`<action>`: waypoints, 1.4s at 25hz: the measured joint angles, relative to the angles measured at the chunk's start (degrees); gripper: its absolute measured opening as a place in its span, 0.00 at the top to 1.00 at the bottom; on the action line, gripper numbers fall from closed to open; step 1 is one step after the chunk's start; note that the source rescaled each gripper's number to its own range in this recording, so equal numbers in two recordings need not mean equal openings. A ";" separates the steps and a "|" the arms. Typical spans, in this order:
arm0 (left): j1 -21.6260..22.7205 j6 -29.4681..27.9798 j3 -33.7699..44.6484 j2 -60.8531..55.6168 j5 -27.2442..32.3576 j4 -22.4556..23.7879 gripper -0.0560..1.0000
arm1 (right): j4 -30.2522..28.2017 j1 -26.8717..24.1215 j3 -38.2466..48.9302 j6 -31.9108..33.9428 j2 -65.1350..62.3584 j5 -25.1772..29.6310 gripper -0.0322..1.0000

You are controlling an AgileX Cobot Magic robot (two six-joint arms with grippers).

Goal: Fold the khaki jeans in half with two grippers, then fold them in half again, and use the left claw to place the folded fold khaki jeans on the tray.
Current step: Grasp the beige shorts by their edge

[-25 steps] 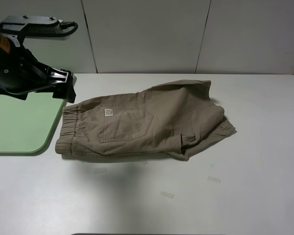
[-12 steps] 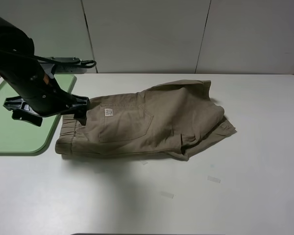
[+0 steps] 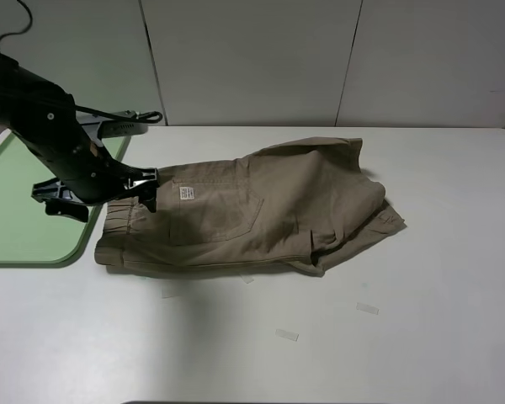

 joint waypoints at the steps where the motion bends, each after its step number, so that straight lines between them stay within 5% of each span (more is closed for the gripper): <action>1: 0.00 -0.03 0.00 0.68 -0.40 -0.56 0.00 | 0.00 0.00 0.00 0.00 0.00 0.00 0.00; 25: 0.00 -0.61 -0.51 10.02 -10.93 -0.49 0.02 | 0.00 0.00 0.00 0.00 0.00 0.00 0.00; 29: 0.04 -0.50 -0.51 10.18 -12.34 -0.25 0.22 | 0.00 0.00 0.00 0.00 0.00 0.00 0.00; 33: 0.04 -0.54 -0.51 10.66 -14.82 -0.64 0.56 | 0.00 0.00 0.00 0.00 0.00 0.00 0.00; 35: 0.04 -0.59 -0.51 10.70 -15.68 -0.98 0.62 | 0.00 0.00 0.00 0.00 0.00 0.00 0.00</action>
